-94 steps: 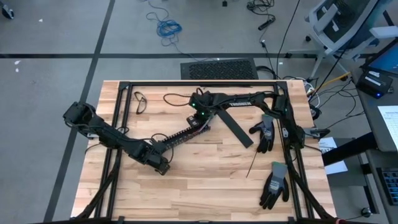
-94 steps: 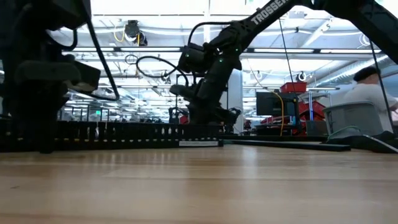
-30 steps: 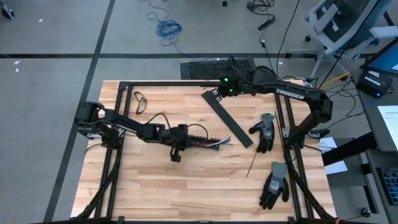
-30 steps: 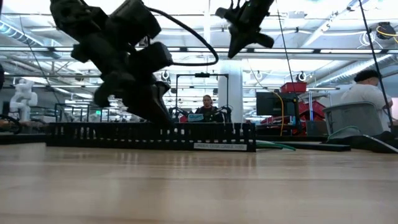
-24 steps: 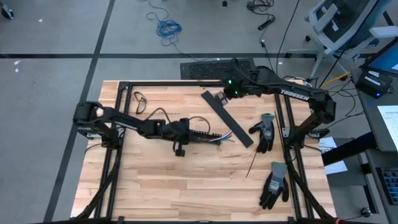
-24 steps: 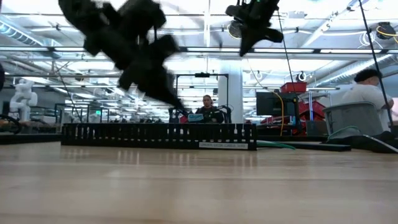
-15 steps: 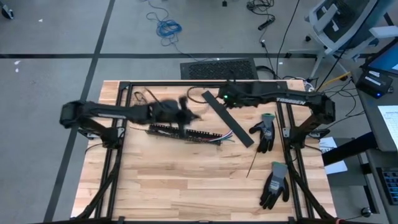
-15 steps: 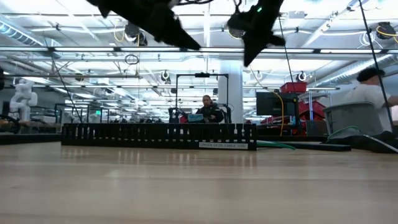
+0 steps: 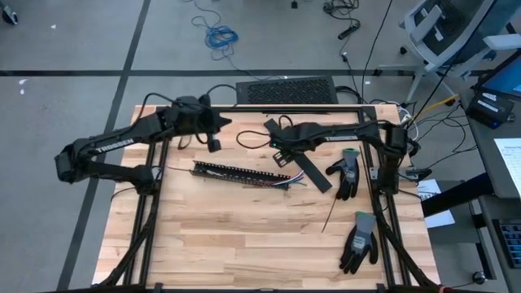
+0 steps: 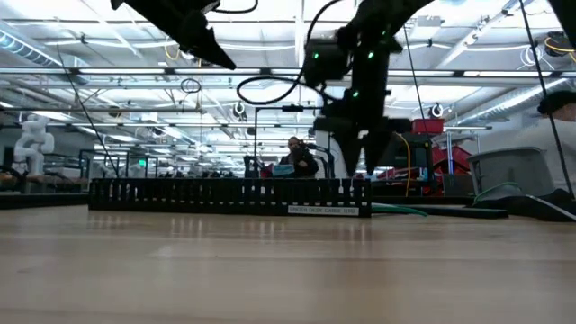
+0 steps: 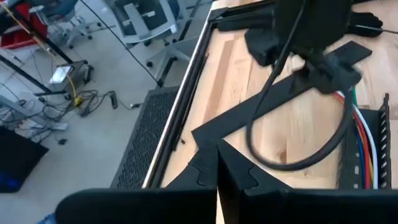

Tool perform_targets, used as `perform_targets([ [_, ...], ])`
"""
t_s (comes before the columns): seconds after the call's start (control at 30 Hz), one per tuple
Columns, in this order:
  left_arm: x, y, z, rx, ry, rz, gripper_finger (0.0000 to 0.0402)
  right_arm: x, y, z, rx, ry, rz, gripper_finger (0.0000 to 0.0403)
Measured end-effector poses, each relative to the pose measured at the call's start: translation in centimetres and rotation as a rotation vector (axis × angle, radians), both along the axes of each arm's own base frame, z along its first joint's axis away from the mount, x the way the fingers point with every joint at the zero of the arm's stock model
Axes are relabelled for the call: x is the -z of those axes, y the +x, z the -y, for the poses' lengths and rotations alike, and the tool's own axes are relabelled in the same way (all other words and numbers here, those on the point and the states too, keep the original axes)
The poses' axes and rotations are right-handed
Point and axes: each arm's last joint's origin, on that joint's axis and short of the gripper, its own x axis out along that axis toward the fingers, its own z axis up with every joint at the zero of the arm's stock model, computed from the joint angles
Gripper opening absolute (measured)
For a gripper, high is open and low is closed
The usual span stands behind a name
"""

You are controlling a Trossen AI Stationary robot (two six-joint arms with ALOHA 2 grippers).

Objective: Ziptie cables
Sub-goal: Close the black cable duct cover

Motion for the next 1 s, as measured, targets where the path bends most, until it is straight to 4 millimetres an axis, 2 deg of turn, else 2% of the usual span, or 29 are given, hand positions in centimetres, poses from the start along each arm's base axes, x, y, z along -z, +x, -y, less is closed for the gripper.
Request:
perform_targets([
  [0.17,0.4,-0.4,-0.3,0.038,-0.053,-0.020,0.0000,1.4,0.9,2.3,0.046,0.076,0.097,0.0292],
  [0.33,0.5,-0.6,-0.4,0.048,-0.075,-0.035,0.0000,2.2,0.5,4.1,0.049,0.068,0.082,0.0327],
  [0.6,0.6,-0.6,-0.4,0.047,-0.086,-0.040,0.0000,2.5,0.0,6.1,-0.032,0.055,0.068,0.0341],
  [0.83,0.6,-0.6,-0.4,0.032,-0.108,-0.029,0.0000,4.9,0.0,7.5,-0.043,0.107,0.034,0.0341],
  [1.0,0.6,-0.6,-0.4,0.017,-0.126,-0.021,0.0000,6.9,0.2,7.8,-0.081,0.195,0.015,0.0341],
])
